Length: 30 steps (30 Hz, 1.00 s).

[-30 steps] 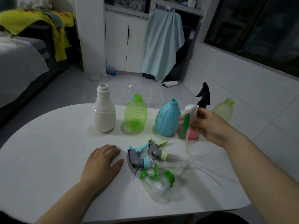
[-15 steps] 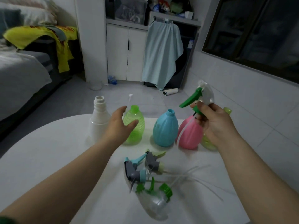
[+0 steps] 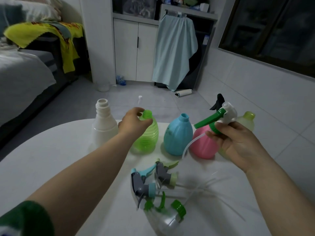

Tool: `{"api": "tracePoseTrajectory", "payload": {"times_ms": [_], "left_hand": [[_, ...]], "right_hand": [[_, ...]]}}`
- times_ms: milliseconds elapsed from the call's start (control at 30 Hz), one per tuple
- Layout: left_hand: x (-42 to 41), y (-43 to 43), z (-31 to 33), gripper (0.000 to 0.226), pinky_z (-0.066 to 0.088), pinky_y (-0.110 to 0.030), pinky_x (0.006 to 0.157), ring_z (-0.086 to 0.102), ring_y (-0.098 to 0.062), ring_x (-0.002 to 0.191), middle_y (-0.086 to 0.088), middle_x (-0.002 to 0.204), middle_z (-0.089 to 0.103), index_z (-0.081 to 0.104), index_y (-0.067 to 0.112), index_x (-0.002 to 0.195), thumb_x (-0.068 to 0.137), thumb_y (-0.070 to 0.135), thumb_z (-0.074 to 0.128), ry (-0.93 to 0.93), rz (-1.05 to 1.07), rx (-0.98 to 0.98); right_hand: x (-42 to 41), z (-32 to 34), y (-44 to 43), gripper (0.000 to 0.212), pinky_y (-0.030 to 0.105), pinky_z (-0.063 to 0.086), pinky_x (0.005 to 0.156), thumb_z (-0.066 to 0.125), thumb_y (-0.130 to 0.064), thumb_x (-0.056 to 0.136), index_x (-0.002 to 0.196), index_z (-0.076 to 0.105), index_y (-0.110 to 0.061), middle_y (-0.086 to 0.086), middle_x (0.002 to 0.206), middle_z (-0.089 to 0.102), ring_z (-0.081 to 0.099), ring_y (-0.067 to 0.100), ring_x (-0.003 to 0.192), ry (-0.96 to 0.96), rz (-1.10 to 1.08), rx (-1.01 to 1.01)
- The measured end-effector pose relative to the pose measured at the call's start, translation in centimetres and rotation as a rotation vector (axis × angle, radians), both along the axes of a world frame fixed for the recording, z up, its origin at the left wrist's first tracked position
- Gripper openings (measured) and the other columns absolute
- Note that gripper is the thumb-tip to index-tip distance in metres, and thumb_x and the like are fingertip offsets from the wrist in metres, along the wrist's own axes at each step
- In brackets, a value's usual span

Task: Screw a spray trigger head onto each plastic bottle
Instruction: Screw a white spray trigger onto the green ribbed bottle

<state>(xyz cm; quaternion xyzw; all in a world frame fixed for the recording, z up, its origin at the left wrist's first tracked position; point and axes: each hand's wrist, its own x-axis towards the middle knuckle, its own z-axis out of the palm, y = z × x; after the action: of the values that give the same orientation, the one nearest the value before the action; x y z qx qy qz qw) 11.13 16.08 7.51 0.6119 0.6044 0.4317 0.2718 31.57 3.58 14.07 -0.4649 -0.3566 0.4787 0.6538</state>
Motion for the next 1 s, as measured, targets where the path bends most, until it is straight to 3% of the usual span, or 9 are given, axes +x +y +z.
{"api": "tracePoseTrajectory", "payload": {"times_ms": [100,167,267,367,500,633,767,900,1000], "left_hand": [[-0.1,0.1,0.1,0.042,0.041,-0.041,0.097,0.053,-0.027,0.108,-0.009,0.119,0.058,0.059,0.014,0.108,0.071,0.032,0.069,-0.021,-0.016,0.002],[-0.2,-0.8,0.5,0.037,0.037,-0.032,0.095,0.05,-0.024,0.112,-0.009,0.123,0.053,0.06,0.011,0.104,0.071,0.026,0.07,-0.092,-0.009,0.049],[-1.3,-3.5,1.8,0.023,0.034,-0.019,0.086,0.05,-0.011,0.105,0.005,0.113,0.053,0.055,0.019,0.09,0.072,0.021,0.069,-0.254,-0.042,0.149],[-3.9,-7.9,3.2,0.024,0.037,-0.003,0.076,0.05,0.009,0.091,0.023,0.098,0.056,0.052,0.034,0.076,0.069,0.024,0.072,-0.271,-0.132,0.253],[-8.3,-13.2,2.9,0.025,0.045,-0.023,0.071,0.06,0.004,0.074,0.014,0.083,0.064,0.056,0.034,0.07,0.058,0.024,0.076,-0.36,-0.086,0.24],[-10.8,-15.8,0.7,0.027,0.05,-0.016,0.066,0.062,-0.002,0.072,0.007,0.086,0.067,0.057,0.03,0.07,0.062,0.015,0.078,-0.361,0.008,0.197],[-11.3,-15.8,-1.1,0.031,0.047,-0.032,0.075,0.061,-0.015,0.081,0.009,0.085,0.065,0.055,0.032,0.071,0.067,0.007,0.073,-0.333,0.018,0.144],[-11.3,-15.7,-1.8,0.036,0.045,-0.016,0.069,0.058,-0.006,0.079,0.015,0.083,0.061,0.053,0.038,0.076,0.066,0.01,0.074,-0.282,-0.026,0.154],[-11.8,-16.1,-2.7,0.055,0.037,-0.006,0.082,0.051,0.002,0.1,0.02,0.109,0.055,0.049,0.044,0.093,0.062,0.009,0.077,-0.267,-0.135,0.128]], "right_hand": [[-0.2,-0.2,-0.1,0.012,0.021,0.057,0.065,0.046,0.005,0.082,0.082,0.055,-0.003,-0.005,0.057,0.07,0.066,0.004,0.061,0.016,0.029,0.003],[-0.2,-0.1,-0.3,0.013,0.021,0.057,0.064,0.047,0.005,0.081,0.083,0.056,-0.004,-0.005,0.059,0.07,0.067,0.004,0.064,0.011,0.05,0.008],[-0.4,0.1,-0.5,0.012,0.02,0.057,0.061,0.05,0.001,0.078,0.078,0.058,-0.007,-0.005,0.059,0.07,0.066,0.004,0.064,-0.005,0.041,0.023],[-1.0,0.0,-0.7,0.005,0.019,0.055,0.06,0.058,-0.01,0.073,0.076,0.06,-0.013,-0.006,0.059,0.07,0.065,0.005,0.064,-0.096,-0.008,0.009],[-2.6,0.3,-1.1,0.02,0.017,0.047,0.061,0.061,-0.028,0.056,0.074,0.061,-0.019,-0.011,0.062,0.069,0.061,0.004,0.068,-0.178,-0.006,-0.007],[-5.1,1.1,-1.2,0.003,0.014,0.053,0.058,0.057,-0.012,0.073,0.071,0.06,-0.013,-0.008,0.056,0.069,0.062,0.001,0.059,-0.126,0.101,0.033],[-7.1,2.0,-1.4,0.006,0.018,0.056,0.063,0.057,-0.009,0.072,0.078,0.058,-0.011,-0.004,0.058,0.071,0.066,0.005,0.063,-0.075,0.145,0.053],[-8.5,3.0,-1.8,0.01,0.018,0.055,0.059,0.052,-0.002,0.079,0.081,0.056,-0.011,-0.005,0.058,0.071,0.068,0.007,0.063,-0.032,0.172,0.086],[-9.5,4.0,-2.0,0.012,0.019,0.055,0.058,0.05,-0.001,0.08,0.081,0.056,-0.011,-0.005,0.058,0.071,0.068,0.007,0.065,0.01,0.209,0.112]]}}
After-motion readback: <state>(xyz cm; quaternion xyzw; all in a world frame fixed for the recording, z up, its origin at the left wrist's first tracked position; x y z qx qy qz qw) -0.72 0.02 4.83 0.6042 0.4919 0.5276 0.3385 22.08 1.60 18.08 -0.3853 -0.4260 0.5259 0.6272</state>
